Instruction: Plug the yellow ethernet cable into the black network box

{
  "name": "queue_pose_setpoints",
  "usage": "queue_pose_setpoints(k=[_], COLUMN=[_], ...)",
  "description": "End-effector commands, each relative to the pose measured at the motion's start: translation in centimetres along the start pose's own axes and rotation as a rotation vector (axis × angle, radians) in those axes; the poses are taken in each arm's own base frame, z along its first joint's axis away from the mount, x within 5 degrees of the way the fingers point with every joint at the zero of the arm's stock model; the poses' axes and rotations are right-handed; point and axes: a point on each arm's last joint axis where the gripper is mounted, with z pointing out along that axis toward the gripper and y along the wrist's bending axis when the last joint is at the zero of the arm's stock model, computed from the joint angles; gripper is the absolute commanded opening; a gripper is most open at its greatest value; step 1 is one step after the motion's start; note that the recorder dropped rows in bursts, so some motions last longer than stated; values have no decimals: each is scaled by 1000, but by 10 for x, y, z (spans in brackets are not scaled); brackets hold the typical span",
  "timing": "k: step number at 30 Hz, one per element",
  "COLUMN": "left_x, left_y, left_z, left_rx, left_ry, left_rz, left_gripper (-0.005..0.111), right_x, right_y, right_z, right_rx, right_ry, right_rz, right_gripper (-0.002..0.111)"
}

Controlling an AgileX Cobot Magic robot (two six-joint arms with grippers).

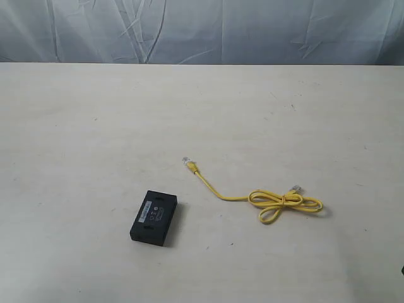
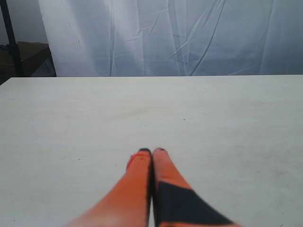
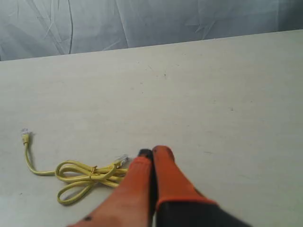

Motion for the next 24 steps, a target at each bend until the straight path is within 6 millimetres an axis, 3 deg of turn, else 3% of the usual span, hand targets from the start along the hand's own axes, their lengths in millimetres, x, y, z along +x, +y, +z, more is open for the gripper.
queue_pose_setpoints(k=[1, 3, 10, 19, 24], left_x=[0, 0, 0, 0, 0], left_y=[0, 0, 0, 0, 0], left_z=[0, 0, 0, 0, 0], left_rx=[-3, -3, -3, -3, -3], left_ry=[-17, -17, -17, -17, -17], left_rz=[-4, -4, -4, -4, -4], left_gripper=[0, 0, 0, 0, 0], right_x=[-1, -4, -39, -48, -58], right_y=[0, -1, -3, -3, 1], right_z=[-1, -1, -10, -14, -19], right_rx=[6, 12, 37, 52, 36], right_ry=[-14, -46, -450, -559, -479], right_rz=[-2, -14, -9, -38, -50], right_gripper=[-1, -1, -1, -1, -1])
